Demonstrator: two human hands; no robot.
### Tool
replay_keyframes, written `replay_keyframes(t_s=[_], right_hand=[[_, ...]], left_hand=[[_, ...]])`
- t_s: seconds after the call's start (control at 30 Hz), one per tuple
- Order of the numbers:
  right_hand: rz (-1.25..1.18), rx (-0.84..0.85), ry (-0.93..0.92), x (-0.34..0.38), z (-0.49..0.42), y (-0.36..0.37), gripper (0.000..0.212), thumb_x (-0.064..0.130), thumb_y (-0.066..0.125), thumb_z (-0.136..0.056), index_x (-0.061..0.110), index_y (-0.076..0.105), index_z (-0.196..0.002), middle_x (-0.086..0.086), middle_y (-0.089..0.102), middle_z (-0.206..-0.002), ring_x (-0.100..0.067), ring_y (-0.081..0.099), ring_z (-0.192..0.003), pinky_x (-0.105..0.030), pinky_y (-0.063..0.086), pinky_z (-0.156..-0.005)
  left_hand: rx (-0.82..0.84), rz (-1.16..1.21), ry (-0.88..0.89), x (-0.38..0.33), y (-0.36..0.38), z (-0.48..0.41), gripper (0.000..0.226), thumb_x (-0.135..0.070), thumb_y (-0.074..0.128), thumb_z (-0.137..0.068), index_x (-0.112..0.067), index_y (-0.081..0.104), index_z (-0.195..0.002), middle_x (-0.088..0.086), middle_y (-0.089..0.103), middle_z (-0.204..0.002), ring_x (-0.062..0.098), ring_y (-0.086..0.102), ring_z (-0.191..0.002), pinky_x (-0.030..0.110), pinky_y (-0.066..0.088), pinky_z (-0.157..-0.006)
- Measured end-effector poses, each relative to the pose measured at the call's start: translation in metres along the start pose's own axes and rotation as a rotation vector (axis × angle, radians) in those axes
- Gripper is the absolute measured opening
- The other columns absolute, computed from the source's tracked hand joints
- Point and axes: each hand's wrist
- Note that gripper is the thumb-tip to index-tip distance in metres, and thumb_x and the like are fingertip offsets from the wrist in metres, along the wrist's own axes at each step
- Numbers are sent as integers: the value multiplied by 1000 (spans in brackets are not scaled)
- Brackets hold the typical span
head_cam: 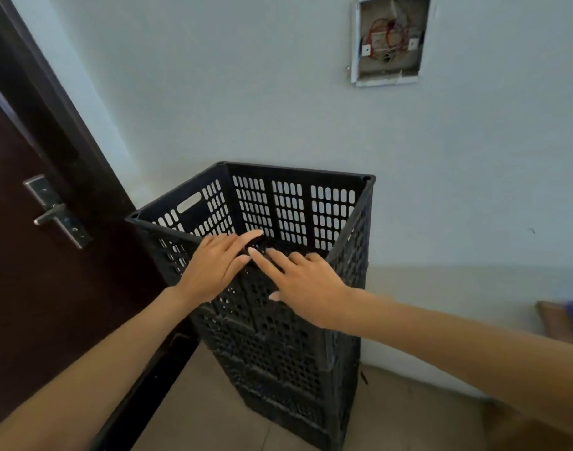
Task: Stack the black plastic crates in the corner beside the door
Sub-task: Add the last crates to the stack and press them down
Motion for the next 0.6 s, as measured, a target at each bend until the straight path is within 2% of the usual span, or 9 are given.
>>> replay_keyframes(t_s=[0.03,0.07,0.13,0.23,0.33,0.4,0.47,0.6], right_hand=[[60,-39,18,0,-1,2,78,36,42,-101,16,-12,-154,-10,37,-148,-30,58,-109,-38,48,-72],[104,-68,34,-1,-2,4,79,26,46,-100,15,-10,-154,-9,46,-136,-27,61,-92,-36,43,-57],[142,-64,62,-4,-3,6,80,14,51,-96,12,-2,-155,-7,52,-117,-24,60,-74,-34,31,-47],[135,-35,98,-3,-4,6,72,16,52,-94,10,12,-153,-6,54,-115,-24,63,-72,-34,28,-45],[134,-57,78,-7,-5,9,67,18,48,-94,10,16,-152,-7,54,-117,-26,64,-78,-34,35,-46],[149,-47,56,-16,-3,10,64,21,39,-94,10,16,-152,-7,54,-123,-27,65,-86,-33,36,-49],[175,-40,61,-23,1,11,61,24,28,-93,11,17,-152,-5,55,-130,-26,67,-83,-33,34,-49],[139,3,80,-28,1,17,58,28,41,-100,14,17,-151,-4,49,-142,-25,67,-73,-32,35,-46]], left_hand=[[1,-7,-2,-1,0,0,51,-48,19,-104,-30,29,-151,-6,61,-131,14,55,-119,35,38,-99],[5,-13,2,-2,-1,0,52,-49,19,-104,-30,28,-152,-5,61,-132,15,55,-118,36,39,-98],[23,-22,15,-4,-6,-1,53,-51,17,-103,-28,29,-151,-3,61,-131,19,56,-118,39,40,-98],[32,-35,14,-6,-10,-1,56,-51,15,-103,-25,33,-149,0,61,-132,22,57,-118,41,41,-98],[35,-37,8,-10,-11,-3,60,-53,12,-101,-24,34,-149,1,63,-130,24,57,-117,41,43,-96],[50,-44,10,-14,-10,-7,61,-53,12,-100,-25,33,-150,1,63,-128,24,57,-115,41,43,-95],[51,-47,12,-19,-8,-9,61,-54,11,-99,-25,33,-149,0,64,-126,23,57,-114,40,44,-94],[36,-35,15,-20,-5,-7,59,-53,14,-100,-26,34,-148,-1,64,-126,22,56,-114,39,42,-93]])
Point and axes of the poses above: each hand's wrist, its own z-axis away from the middle knuckle, its own y-axis out of the palm, x = y × z
